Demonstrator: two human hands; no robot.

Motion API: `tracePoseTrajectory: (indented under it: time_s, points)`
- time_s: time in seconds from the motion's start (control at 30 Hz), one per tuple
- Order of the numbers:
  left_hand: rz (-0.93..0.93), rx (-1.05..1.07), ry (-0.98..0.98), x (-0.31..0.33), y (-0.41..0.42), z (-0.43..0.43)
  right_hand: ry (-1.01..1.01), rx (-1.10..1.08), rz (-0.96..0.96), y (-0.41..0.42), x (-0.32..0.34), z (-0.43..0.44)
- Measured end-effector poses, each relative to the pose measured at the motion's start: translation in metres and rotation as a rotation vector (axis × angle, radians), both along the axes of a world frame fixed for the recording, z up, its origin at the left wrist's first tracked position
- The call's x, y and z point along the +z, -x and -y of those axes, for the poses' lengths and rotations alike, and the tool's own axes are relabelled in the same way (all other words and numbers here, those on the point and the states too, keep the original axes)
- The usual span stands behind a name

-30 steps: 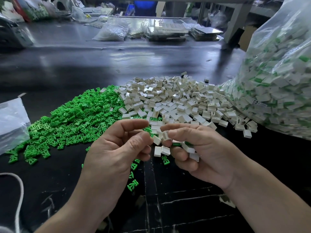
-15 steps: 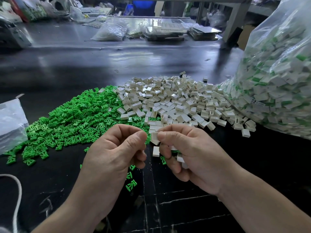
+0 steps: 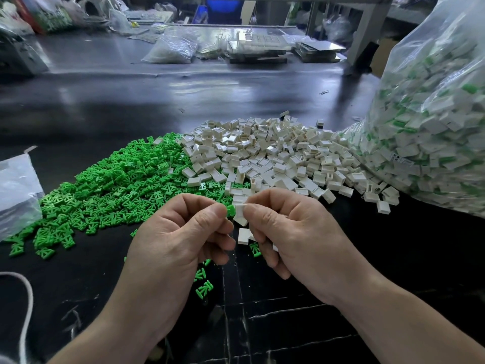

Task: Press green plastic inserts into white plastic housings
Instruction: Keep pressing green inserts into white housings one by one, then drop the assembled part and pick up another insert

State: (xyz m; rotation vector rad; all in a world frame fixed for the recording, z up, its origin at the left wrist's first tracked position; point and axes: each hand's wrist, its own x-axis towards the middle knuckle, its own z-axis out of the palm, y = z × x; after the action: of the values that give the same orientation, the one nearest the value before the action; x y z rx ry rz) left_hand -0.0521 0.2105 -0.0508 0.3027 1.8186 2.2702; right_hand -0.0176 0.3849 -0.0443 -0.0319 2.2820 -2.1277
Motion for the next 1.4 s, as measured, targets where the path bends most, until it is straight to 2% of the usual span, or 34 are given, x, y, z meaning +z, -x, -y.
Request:
tracePoseTrajectory:
  time_s: [0.33, 0.5, 0.67, 0.73, 0.97, 1.13, 1.4]
  points:
    - [-0.108, 0.023, 0.069, 0.002, -0.004, -0.001, 0.049, 0.051, 0.02, -0.002, 0.004, 0.001]
    - [0.063, -0.096, -0.098, 0.008, -0.005, -0.002, 0.165, 0.115, 0.094, -0.002, 0.008, -0.001]
    - [0.251, -0.435, -0.344, 0.011, -0.005, 0.001, 0.26, 0.224, 0.168, -0.003, 0.01, -0.001]
    - [0.312, -0.479, -0.409, 0.011, -0.005, 0.001, 0.296, 0.238, 0.204, -0.003, 0.01, -0.002]
    - [0.394, -0.386, -0.425, 0.01, -0.006, -0.004, 0.251, 0.241, 0.201, -0.003, 0.01, -0.001]
    - [0.341, -0.405, -0.448, 0.009, -0.009, -0.006, 0.311, 0.237, 0.215, -0.003, 0.012, -0.001]
    - [0.315, -0.353, -0.402, 0.01, -0.009, -0.006, 0.282, 0.25, 0.202, -0.005, 0.012, 0.0]
